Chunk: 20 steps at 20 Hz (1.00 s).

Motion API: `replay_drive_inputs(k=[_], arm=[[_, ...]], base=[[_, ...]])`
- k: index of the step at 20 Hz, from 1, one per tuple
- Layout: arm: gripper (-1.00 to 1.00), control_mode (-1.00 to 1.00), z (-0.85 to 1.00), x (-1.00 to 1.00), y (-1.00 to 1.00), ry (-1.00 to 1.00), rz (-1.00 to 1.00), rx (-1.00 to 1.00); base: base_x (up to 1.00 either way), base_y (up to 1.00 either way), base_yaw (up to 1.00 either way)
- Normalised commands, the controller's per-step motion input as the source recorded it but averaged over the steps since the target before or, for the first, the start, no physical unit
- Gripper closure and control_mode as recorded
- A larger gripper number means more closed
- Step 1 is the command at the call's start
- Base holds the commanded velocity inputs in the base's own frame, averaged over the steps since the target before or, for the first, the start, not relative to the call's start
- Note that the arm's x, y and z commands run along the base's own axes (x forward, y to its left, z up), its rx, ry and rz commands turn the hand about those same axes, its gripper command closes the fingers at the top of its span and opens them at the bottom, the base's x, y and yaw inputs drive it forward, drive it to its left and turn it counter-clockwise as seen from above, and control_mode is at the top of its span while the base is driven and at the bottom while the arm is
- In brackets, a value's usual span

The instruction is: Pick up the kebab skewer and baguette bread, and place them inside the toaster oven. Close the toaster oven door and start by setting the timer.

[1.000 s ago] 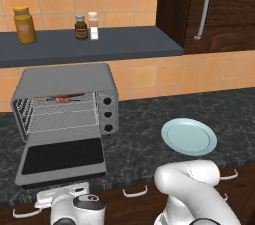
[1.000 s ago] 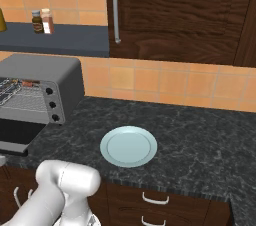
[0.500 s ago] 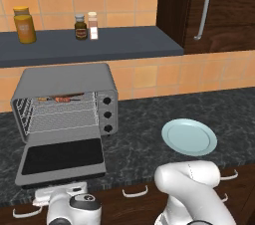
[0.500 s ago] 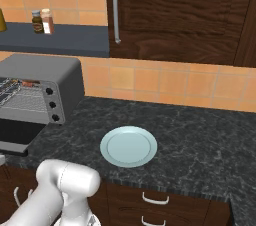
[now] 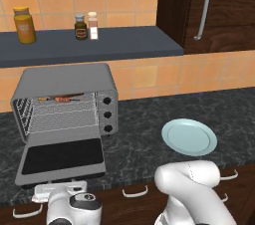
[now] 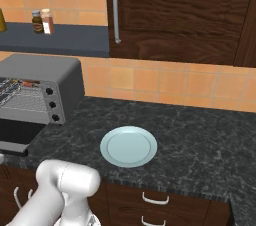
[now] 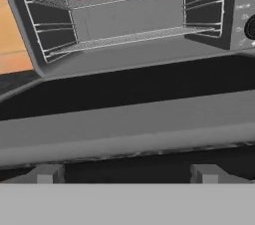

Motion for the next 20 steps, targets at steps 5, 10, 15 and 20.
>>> replay_drive_inputs(k=[5,10,15,20], arm=[[-1.0,-1.0,0.3,0.0,-0.01,-0.01,0.03,0.06],[-1.0,-1.0,0.0,-0.52,0.0,0.0,0.0,0.0],[-1.0,-1.0,0.0,-0.39,-0.01,0.02,0.0,0.0],[-1.0,-1.0,0.03,0.28,-0.18,0.06,0.0,0.0]], base=[[0.0,0.0,0.0],[0.0,0.0,0.0],[0.0,0.0,0.0],[0.0,0.0,0.0]])
